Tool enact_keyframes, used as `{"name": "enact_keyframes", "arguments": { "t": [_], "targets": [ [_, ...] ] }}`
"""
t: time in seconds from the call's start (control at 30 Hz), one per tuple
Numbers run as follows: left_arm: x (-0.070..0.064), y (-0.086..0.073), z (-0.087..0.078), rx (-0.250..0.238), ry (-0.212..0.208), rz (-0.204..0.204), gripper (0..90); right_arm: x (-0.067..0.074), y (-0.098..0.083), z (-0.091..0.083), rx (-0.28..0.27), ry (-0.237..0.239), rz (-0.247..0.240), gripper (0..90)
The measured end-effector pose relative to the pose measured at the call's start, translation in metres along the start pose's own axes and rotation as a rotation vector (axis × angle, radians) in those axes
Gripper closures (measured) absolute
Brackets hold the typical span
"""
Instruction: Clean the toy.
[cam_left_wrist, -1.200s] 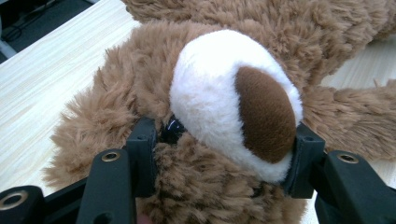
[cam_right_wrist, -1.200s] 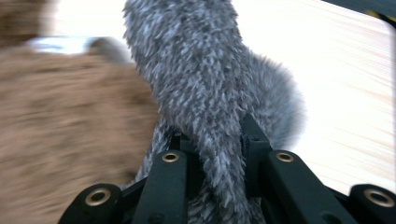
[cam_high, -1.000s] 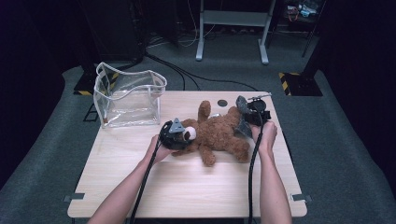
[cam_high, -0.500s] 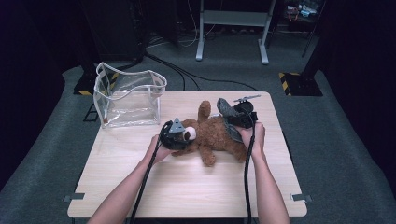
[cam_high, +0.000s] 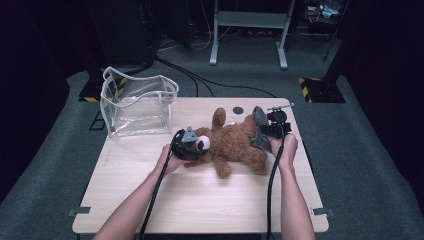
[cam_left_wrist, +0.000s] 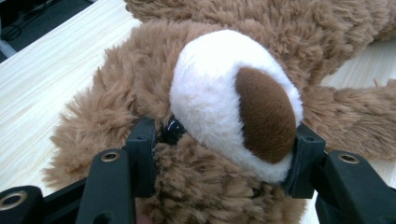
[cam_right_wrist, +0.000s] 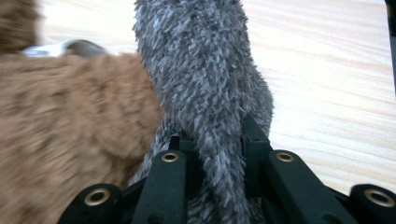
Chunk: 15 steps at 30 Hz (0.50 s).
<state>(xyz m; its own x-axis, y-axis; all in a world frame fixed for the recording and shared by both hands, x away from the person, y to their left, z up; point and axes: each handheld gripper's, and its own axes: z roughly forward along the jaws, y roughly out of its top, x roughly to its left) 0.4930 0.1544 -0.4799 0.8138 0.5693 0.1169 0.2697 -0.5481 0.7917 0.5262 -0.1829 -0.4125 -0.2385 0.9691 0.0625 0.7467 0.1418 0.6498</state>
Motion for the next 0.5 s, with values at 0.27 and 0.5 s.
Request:
{"name": "enact_keyframes", "arguments": {
  "t": [0.27,0.5],
  "targets": [
    [0.001,0.001,0.0,0.006,-0.005,0.0,42.8,0.016,-0.016,-0.007,0.053,0.187,-0.131,76.2],
    [0.001,0.002,0.001,0.005,-0.003,0.0,42.7,0.022,-0.016,0.021,0.157,0.209,-0.146,76.7]
  ]
}}
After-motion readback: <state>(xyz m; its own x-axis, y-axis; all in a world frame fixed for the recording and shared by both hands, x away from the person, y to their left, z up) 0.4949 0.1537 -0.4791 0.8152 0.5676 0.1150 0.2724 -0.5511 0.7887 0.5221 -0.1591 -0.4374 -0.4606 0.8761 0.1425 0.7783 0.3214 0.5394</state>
